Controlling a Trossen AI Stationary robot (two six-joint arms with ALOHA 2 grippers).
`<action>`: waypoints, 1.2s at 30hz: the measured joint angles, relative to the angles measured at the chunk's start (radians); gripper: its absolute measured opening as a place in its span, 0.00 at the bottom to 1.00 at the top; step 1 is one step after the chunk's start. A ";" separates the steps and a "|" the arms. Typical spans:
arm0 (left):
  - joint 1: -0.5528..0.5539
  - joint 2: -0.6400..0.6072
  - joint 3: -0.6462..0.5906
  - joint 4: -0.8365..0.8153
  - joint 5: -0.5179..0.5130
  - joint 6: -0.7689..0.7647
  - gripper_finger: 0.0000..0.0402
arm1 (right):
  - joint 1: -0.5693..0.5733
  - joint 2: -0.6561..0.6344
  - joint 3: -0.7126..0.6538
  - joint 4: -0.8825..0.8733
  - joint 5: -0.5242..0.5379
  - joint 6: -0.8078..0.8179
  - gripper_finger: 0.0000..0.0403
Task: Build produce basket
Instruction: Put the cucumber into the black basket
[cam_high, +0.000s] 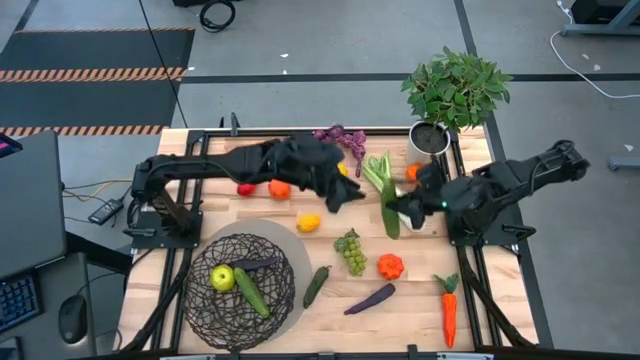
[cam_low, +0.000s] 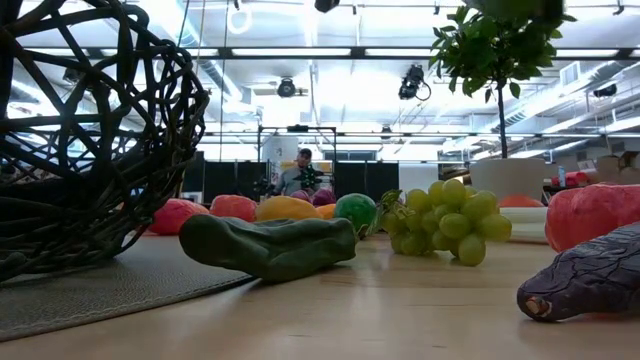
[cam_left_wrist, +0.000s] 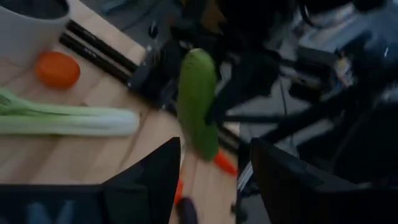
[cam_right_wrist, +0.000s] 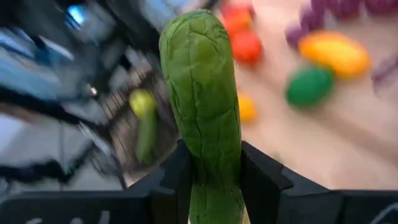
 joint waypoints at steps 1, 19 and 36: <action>0.010 0.000 0.004 0.006 0.000 -0.034 0.51 | -0.013 0.000 0.002 0.040 0.010 -0.026 0.28; 0.042 -0.006 0.008 0.096 0.082 -0.205 0.80 | -0.188 -0.035 0.030 0.278 0.054 -0.214 0.28; 0.012 0.011 0.007 0.051 -0.094 -0.030 0.83 | -0.262 0.076 0.030 0.555 -0.143 -0.251 0.29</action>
